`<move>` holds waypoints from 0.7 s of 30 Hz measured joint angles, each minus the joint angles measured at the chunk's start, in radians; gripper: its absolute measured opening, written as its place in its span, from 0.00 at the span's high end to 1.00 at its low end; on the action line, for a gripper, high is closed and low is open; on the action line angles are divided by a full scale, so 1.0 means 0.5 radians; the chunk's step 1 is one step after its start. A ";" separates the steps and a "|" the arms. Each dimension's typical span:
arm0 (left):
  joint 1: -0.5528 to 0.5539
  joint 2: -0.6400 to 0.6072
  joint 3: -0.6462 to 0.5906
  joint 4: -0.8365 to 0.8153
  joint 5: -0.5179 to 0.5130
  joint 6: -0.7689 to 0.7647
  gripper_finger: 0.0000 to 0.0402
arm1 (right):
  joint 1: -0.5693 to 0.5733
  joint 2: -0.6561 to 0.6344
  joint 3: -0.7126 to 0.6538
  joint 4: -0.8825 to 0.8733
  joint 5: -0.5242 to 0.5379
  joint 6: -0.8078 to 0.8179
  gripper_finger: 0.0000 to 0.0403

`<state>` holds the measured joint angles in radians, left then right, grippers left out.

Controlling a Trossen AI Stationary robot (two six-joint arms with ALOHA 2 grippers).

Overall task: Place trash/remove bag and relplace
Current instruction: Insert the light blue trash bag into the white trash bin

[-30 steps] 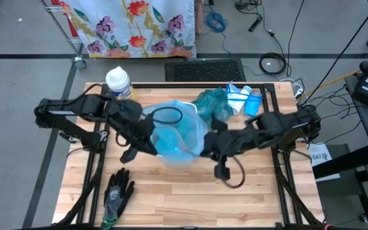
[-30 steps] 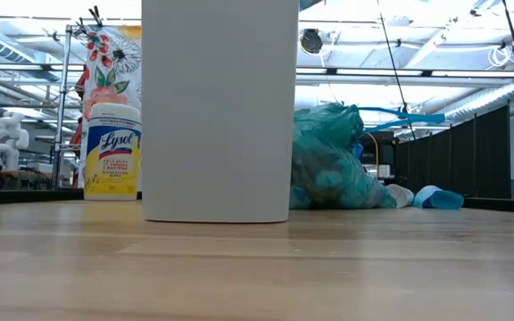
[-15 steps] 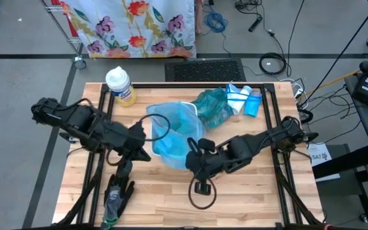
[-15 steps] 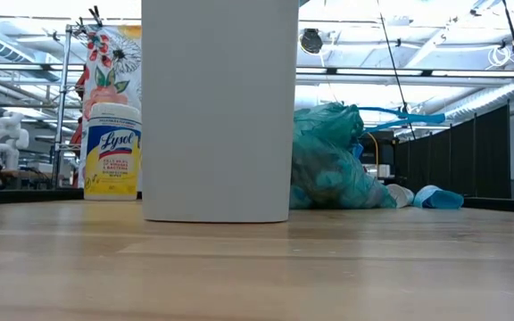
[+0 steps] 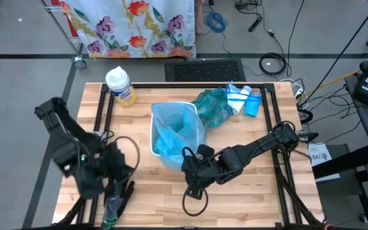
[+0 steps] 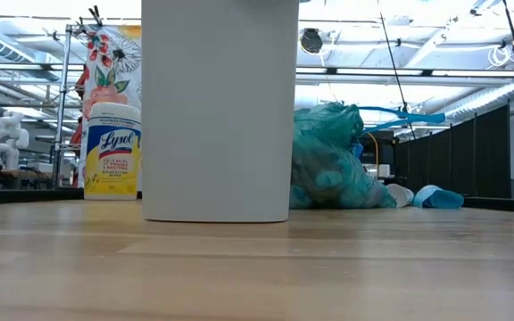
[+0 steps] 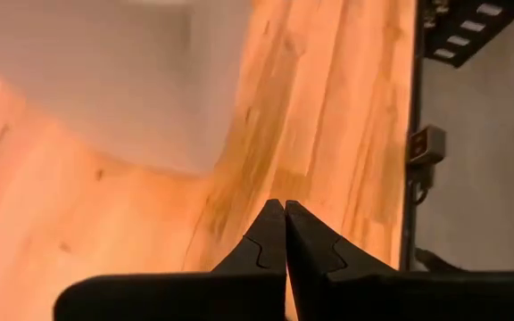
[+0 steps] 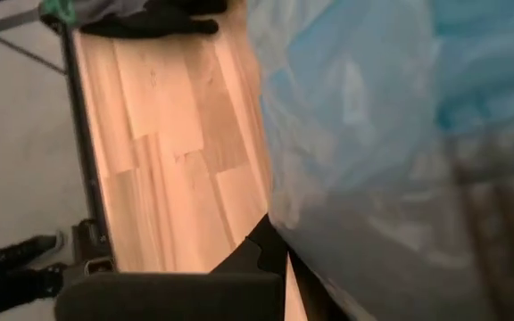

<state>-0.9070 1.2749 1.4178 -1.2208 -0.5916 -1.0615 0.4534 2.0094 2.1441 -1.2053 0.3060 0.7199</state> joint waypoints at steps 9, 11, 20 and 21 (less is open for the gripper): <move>-0.367 -0.284 -0.672 0.252 -0.186 -0.746 1.00 | 0.059 0.000 0.000 0.141 0.073 0.080 1.00; -0.400 -0.350 -0.770 0.387 -0.197 -0.759 1.00 | 0.072 0.000 0.000 0.167 0.074 0.090 1.00; -0.422 -0.350 -0.855 0.611 -0.167 -0.745 0.99 | 0.072 0.000 0.000 0.179 0.060 0.109 1.00; -0.422 -0.341 -0.855 0.624 -0.132 -0.745 0.99 | 0.072 0.000 0.000 0.179 0.058 0.109 1.00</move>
<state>-1.1179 1.1045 0.9905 -0.9089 -0.6576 -1.4338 0.4892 2.0094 2.1441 -1.1160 0.3351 0.7746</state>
